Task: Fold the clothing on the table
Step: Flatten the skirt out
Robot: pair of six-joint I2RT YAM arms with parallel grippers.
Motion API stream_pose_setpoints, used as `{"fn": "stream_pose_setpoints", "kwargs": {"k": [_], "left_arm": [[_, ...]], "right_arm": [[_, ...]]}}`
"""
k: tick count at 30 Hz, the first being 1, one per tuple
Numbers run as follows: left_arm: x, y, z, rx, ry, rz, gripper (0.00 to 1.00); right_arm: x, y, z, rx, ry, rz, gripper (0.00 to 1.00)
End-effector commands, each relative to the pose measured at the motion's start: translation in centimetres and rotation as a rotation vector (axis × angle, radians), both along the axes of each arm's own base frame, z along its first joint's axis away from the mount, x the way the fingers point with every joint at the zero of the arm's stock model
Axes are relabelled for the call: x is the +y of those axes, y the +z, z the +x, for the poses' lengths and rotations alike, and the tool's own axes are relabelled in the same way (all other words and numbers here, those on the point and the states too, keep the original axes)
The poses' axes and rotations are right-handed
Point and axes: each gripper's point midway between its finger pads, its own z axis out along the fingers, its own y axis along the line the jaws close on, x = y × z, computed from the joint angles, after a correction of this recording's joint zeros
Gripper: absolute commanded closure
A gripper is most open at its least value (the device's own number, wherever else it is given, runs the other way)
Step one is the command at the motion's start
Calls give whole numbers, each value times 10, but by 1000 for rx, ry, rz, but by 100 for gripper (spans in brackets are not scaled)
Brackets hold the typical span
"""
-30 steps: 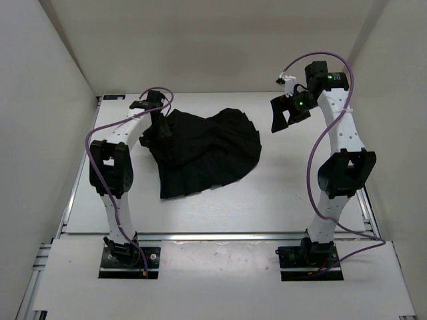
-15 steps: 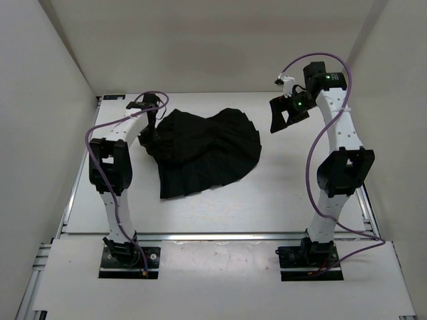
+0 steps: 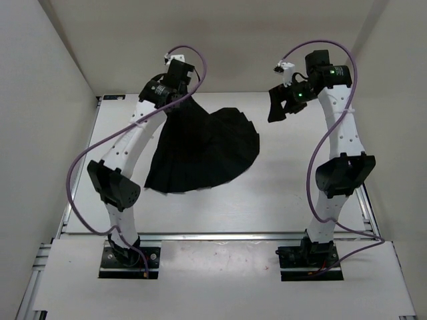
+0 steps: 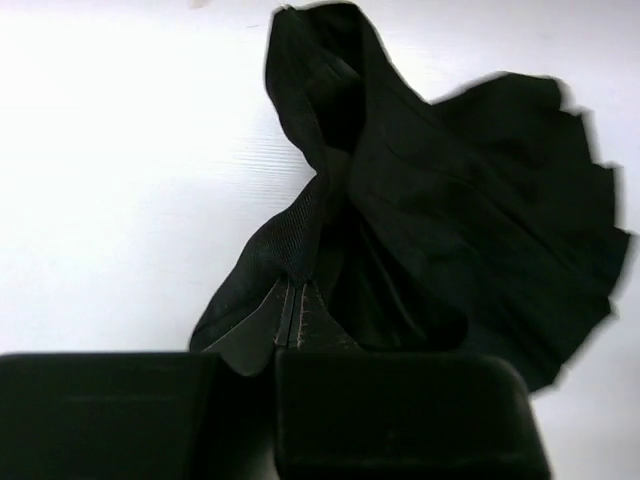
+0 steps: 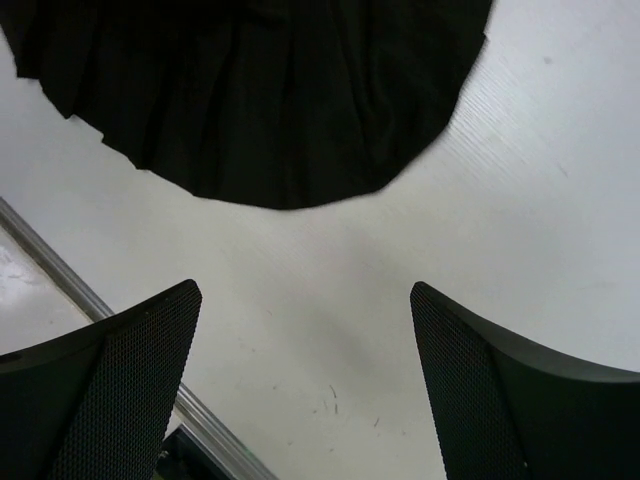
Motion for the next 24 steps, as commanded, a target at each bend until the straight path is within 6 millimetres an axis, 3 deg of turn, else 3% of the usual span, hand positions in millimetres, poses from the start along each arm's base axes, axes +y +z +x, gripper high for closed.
{"fn": "stream_pose_setpoints", "kwargs": {"k": [1,4,6,9,10,11,13,18,21,24], "left_arm": [[-18,36,-29,-79,-86,-67,100],[-36,34,-59,-57,-178,-90,100],[-36,22,-83,-14,-207,-56,100],[-27,-11,-112,71,-195,-109,100],[-30,-27,-118,91,-202,-128,100],[-32,-20,-126,57,-209,-147,100],[-34,-38,-148,91,-217,-140,100],[-33,-53,-168,129,-207,-163,100],[-29,-60,-173,154,-192,-165,100],[-28,-69,-180,175,-192,-179,100]], "right_arm": [[45,30,-18,-78,125,47,10],[67,36,-26,-31,135,140,9],[78,40,-31,25,143,239,10],[115,24,-49,74,260,228,10],[121,23,-52,83,283,227,5],[132,13,-56,107,308,210,1],[150,11,-58,86,334,197,0],[189,-6,-53,63,408,166,0],[204,-47,-46,94,436,95,1],[218,-73,-42,63,500,35,0]]}}
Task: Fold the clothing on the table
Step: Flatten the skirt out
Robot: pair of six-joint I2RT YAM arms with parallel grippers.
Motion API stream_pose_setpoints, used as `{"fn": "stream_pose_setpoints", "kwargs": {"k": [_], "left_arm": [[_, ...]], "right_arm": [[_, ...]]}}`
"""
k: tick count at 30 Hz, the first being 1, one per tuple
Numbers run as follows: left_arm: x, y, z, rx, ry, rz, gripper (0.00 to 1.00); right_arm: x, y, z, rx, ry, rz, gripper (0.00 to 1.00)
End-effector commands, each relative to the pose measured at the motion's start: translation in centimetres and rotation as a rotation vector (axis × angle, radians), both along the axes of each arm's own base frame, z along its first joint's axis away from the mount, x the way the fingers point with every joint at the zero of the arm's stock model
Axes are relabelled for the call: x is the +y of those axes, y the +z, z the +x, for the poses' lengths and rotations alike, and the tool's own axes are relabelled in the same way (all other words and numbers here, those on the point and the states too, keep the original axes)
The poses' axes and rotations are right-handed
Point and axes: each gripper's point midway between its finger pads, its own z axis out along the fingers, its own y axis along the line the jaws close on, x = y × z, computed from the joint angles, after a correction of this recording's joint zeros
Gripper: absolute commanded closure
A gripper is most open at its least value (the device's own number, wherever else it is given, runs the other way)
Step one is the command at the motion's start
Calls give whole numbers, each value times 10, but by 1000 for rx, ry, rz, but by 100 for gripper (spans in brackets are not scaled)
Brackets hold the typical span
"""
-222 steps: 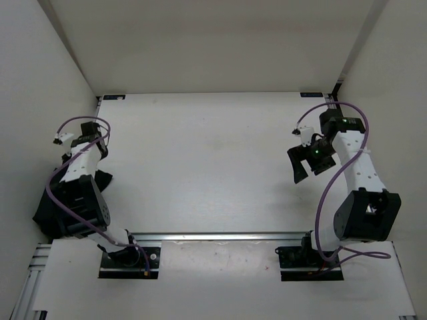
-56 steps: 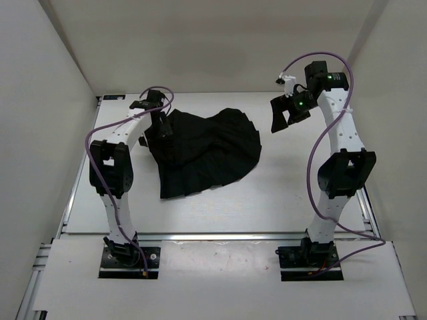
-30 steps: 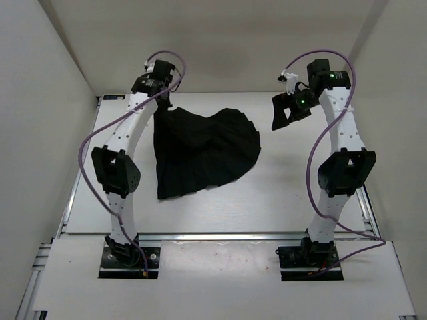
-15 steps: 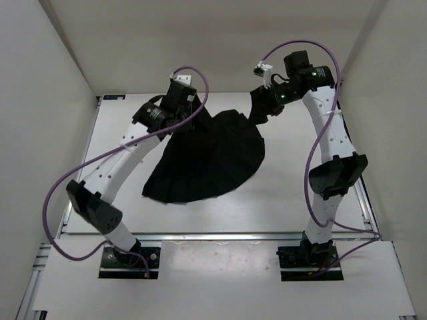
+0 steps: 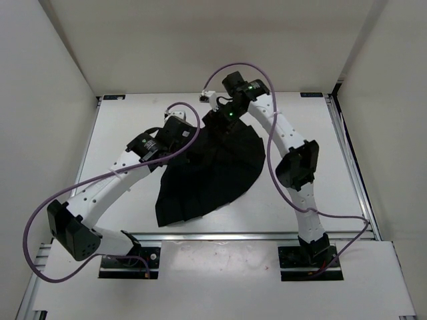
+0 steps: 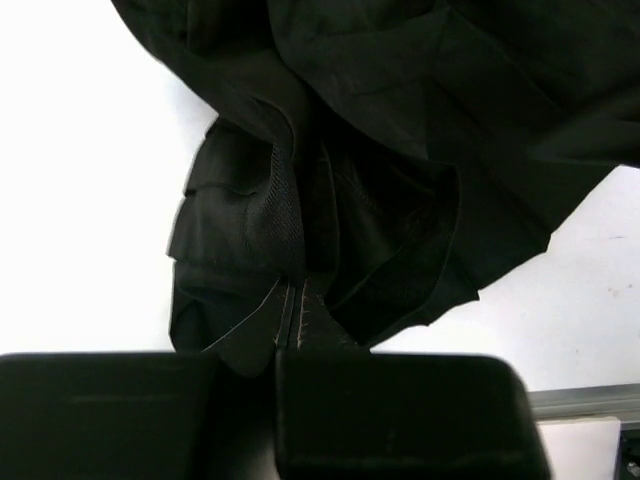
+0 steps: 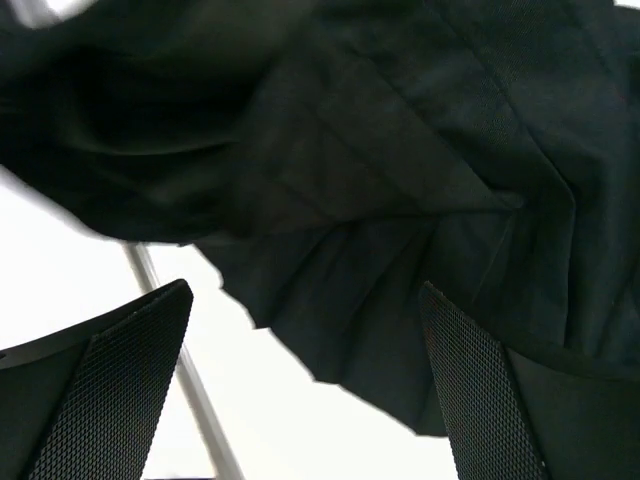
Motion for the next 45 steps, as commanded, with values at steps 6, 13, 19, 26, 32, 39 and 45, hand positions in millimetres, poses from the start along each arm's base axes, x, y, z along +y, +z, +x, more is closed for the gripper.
{"fn": "stream_pose_setpoints", "kwargs": {"k": [6,13,19,26,32,39,45], "left_arm": [[-12,-18,-24,40,0,-86,100],[-16,-26,-39,67,-3,-130,100],[-27,-33,-59,119,-72,-242,100],[-64,-31,-85,181,-245,-368,100],[-70,-36,-89,205,-248,-385,100],[-52,-32,-86,204,-204,-385,100],[-41,-36,-93,216,-180,-390,100]], "right_arm": [[30,-16,20,-139,84,35,0],[70,-2,37,-191,33,150,1],[87,-17,30,-132,29,169,1],[92,-20,18,-114,82,184,1],[98,-41,5,-114,134,147,1],[109,-60,1,-107,160,154,1],[130,-59,-29,-76,245,196,0]]}}
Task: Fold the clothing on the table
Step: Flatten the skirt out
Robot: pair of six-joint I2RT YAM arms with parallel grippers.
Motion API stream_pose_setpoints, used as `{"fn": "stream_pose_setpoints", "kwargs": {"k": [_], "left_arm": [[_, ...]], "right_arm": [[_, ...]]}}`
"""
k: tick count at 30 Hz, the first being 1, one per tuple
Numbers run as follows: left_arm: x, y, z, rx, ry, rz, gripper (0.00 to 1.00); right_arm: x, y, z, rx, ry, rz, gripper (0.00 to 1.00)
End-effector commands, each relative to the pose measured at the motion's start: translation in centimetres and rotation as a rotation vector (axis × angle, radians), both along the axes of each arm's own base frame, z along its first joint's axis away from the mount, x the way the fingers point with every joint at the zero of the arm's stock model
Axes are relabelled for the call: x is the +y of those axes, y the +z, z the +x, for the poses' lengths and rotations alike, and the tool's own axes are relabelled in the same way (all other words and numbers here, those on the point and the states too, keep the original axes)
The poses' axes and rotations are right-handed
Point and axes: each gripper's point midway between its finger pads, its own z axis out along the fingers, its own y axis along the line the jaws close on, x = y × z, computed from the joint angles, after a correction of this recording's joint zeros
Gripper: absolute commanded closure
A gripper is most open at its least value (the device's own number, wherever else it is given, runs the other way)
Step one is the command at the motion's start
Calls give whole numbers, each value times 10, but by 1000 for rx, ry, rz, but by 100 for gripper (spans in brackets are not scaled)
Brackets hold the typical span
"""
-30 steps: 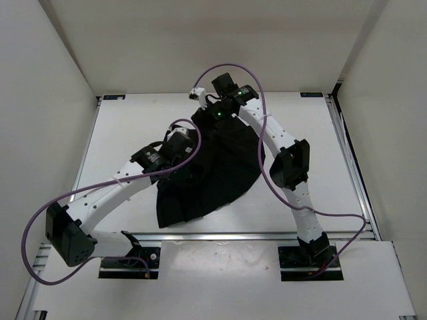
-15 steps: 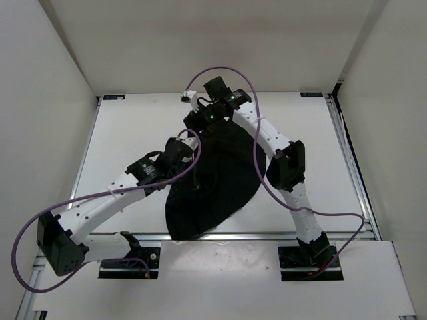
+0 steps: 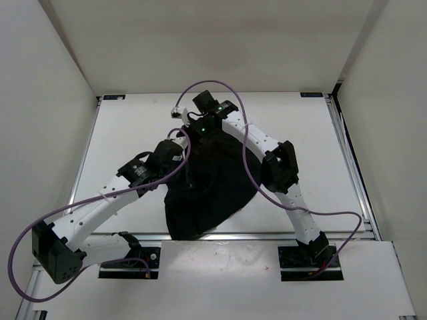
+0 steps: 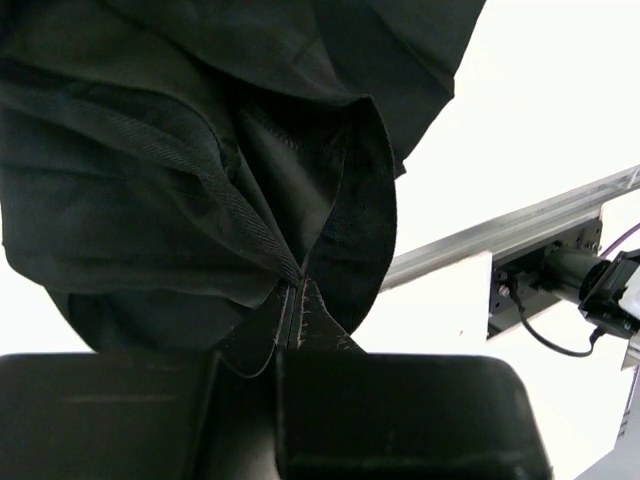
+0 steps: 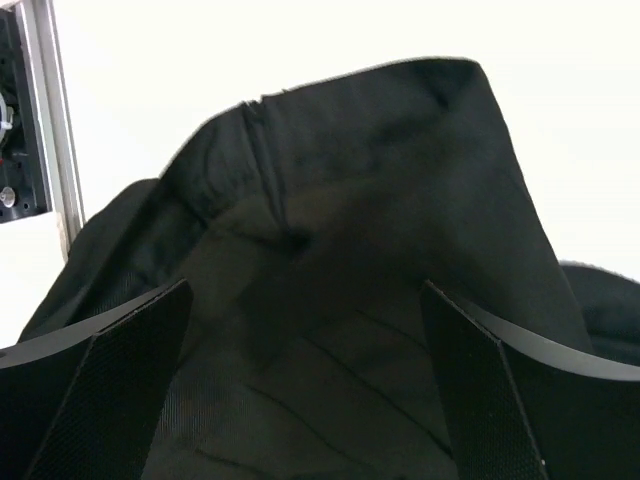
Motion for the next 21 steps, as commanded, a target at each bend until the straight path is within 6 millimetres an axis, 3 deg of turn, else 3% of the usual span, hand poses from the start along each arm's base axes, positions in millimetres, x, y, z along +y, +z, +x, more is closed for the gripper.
{"fn": "stream_pose_setpoints", "kwargs": {"k": [1,7,14,17,19,21], "left_arm": [[1,6,-12,16,-15,-25,100],[-4,16,-9,1,-8,-37,100],[-6,37,-1,-37,-22,-58,100],[-4,38,0,-40,-16,-58,100],[-3,39,-2,-43,-14,-66,100],[0,36,-4,-41,-7,-70,100]], "right_arm": [[24,6,-16,-18,67,63,1],[38,-18,3,-128,-18,12,2],[31,-53,45,-329,-188,-121,20],[25,-64,57,-392,-232,-176,37],[21,-60,72,-439,-282,-192,57],[16,-48,84,-471,-333,-201,71]]}}
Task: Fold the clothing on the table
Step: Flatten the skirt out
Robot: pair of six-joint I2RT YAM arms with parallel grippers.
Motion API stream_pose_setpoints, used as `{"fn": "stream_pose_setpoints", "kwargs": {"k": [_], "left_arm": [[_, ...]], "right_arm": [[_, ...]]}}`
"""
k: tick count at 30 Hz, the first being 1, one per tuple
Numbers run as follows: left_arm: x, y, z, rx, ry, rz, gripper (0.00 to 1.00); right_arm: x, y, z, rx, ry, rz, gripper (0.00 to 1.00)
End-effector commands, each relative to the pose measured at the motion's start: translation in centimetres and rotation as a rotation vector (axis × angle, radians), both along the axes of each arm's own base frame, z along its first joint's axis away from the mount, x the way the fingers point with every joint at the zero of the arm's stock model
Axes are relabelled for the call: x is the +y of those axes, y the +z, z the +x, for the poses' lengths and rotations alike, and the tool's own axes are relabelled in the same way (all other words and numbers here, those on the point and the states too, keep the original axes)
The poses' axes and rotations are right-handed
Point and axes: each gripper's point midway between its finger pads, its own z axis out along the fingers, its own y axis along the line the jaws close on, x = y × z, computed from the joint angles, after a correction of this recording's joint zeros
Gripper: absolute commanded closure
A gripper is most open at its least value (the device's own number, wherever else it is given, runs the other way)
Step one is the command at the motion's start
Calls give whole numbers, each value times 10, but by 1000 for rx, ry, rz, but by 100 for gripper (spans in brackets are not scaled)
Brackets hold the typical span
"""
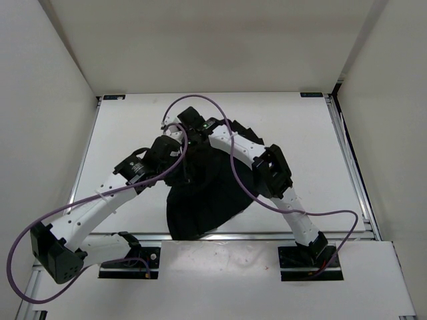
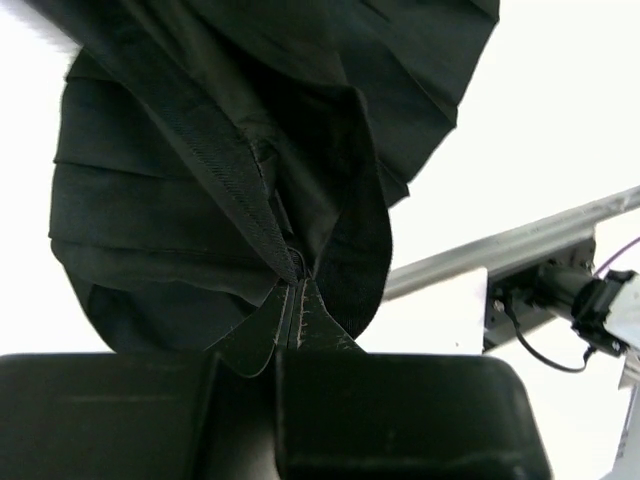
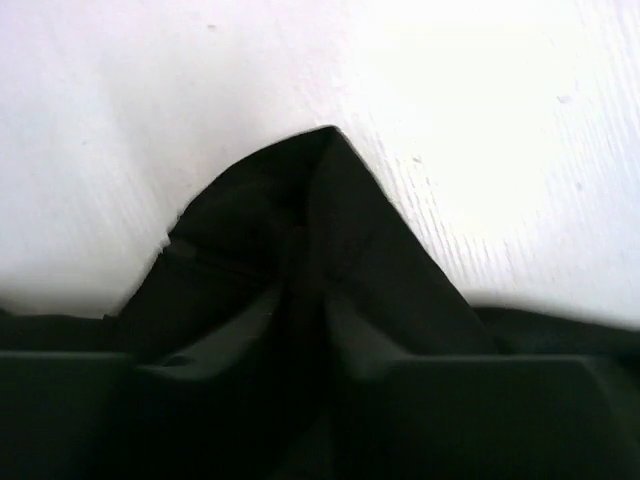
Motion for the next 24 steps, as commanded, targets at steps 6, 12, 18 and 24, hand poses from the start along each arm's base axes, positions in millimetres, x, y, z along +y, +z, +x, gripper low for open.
{"fn": "stream_pose_setpoints", "kwargs": {"k": [6,12,18,24], "left_arm": [[18,11,-14,-15,23,-75,100],[65,19,3,-69,139,-86,100],[81,30,27,-148,182,-86,100],[62,21,32,-163,175,-78,100]], "right_arm": [[-53,73,114,-331,-325,-36,100],[-149,152,173,-404,-536,23,100],[-232,215,152,-329,-621,93,100],[-283,232,88,-232,-549,187,100]]}}
